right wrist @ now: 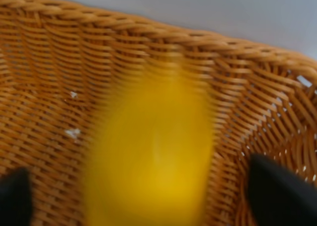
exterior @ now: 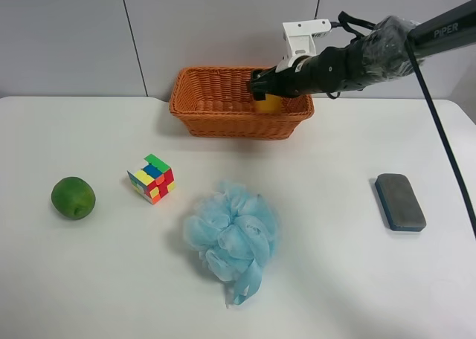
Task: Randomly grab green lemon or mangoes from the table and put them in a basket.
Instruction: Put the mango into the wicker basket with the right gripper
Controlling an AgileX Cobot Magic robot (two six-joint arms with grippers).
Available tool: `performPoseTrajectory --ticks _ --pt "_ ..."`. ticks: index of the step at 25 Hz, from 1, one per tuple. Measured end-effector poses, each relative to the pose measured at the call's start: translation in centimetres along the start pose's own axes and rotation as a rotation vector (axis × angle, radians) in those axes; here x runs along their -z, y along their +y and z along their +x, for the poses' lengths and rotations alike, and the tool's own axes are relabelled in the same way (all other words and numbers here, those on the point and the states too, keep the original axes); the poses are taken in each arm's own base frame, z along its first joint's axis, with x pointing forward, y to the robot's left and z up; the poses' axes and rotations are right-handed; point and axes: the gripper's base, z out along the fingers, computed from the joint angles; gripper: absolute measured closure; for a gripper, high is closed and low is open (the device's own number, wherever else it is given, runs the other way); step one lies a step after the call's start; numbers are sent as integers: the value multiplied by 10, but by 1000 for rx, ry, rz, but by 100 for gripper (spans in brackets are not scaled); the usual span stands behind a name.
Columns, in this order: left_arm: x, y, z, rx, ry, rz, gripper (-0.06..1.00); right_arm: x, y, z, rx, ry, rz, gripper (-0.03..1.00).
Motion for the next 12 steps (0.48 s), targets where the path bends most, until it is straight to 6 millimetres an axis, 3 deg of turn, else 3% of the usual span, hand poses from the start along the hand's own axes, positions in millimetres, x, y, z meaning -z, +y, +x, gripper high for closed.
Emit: performPoseTrajectory --ticks 7,12 --pt "0 0 0 0 0 0 0 7 1 -6 7 9 -5 -2" --pt "0 0 0 0 0 0 0 45 5 -38 63 47 -23 -2"
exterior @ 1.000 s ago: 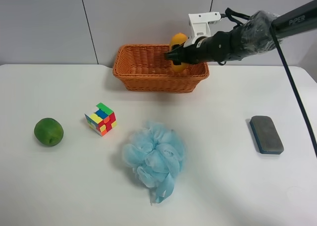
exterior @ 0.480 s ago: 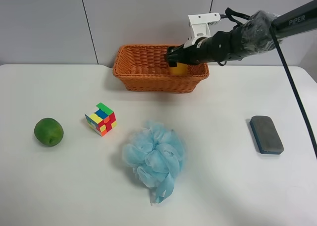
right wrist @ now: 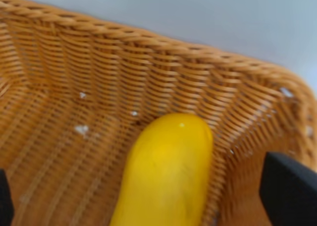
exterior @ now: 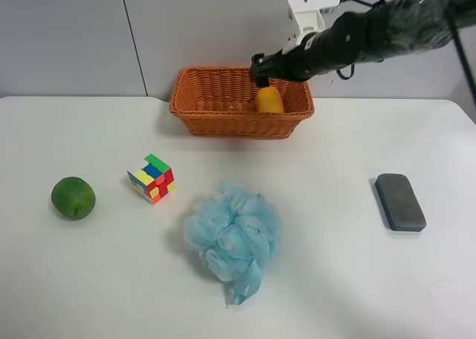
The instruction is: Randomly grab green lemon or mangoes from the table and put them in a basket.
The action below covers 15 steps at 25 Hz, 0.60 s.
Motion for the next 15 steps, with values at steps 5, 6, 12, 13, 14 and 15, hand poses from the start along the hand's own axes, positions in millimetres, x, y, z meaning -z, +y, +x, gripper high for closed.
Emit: performPoseTrajectory --ticks 5,6,12,13,14,15 --pt "0 0 0 0 0 0 0 77 -2 -41 148 45 0 -3" --pt "0 0 0 0 0 0 0 96 -6 -47 175 56 6 -3" --pt "0 0 0 0 0 0 0 195 -46 -63 158 137 54 -3" --pt "0 0 0 0 0 0 0 212 -53 -63 146 146 74 -3" --pt "0 0 0 0 0 0 0 228 -60 -63 137 148 99 -3" --pt "0 0 0 0 0 0 0 244 -65 -62 132 159 123 -3"
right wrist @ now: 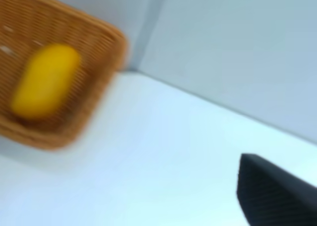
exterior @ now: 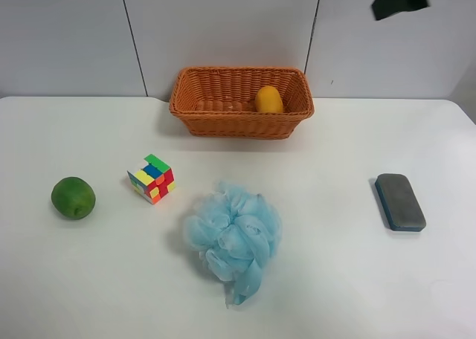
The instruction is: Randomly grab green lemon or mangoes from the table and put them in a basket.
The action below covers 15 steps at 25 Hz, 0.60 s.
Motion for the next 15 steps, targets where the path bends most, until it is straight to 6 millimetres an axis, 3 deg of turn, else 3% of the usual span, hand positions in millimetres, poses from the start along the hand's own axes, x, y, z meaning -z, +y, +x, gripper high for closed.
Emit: performPoseTrajectory --ticks 2,5,10,15 --pt "0 0 0 0 0 0 0 27 -12 10 -15 35 52 -3" --pt "0 0 0 0 0 0 0 63 -13 25 -19 50 95 -3" --pt "0 0 0 0 0 0 0 110 10 58 -34 -45 80 -3" --pt "0 0 0 0 0 0 0 136 36 110 -39 -125 79 -3"
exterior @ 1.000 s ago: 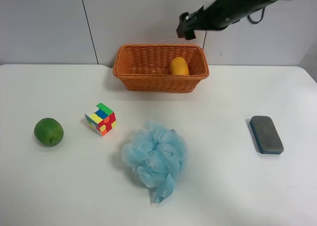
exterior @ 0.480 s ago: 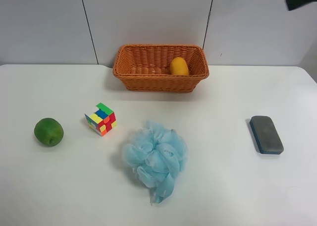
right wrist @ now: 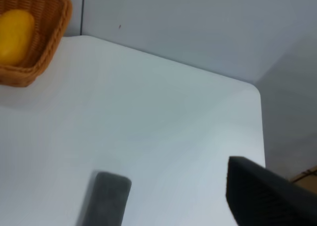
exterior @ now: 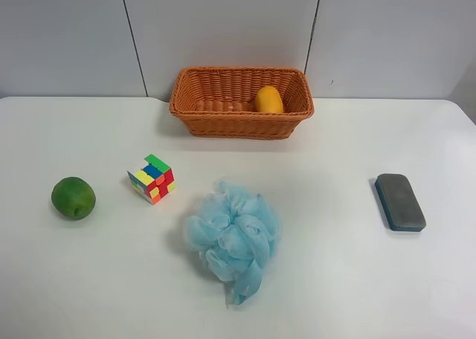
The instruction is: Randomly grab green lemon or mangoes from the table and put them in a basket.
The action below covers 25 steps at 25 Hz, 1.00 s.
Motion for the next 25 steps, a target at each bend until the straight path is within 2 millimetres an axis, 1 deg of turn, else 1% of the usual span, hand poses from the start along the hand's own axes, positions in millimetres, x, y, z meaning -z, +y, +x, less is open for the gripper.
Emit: performPoseTrajectory --ticks 3,7,10,13,15,17,25 --pt "0 0 0 0 0 0 0 16 13 37 -6 -35 9 -3" --pt "0 0 0 0 0 0 0 22 27 80 -44 -49 7 -3" --pt "0 0 0 0 0 0 0 23 35 107 -80 -48 3 -3" --pt "0 0 0 0 0 0 0 16 41 132 -114 -14 0 -3" --pt "0 0 0 0 0 0 0 11 43 145 -125 -1 2 -3" --pt "0 0 0 0 0 0 0 11 44 150 -132 -7 9 -3" --pt "0 0 0 0 0 0 0 15 41 155 -185 -37 72 -3"
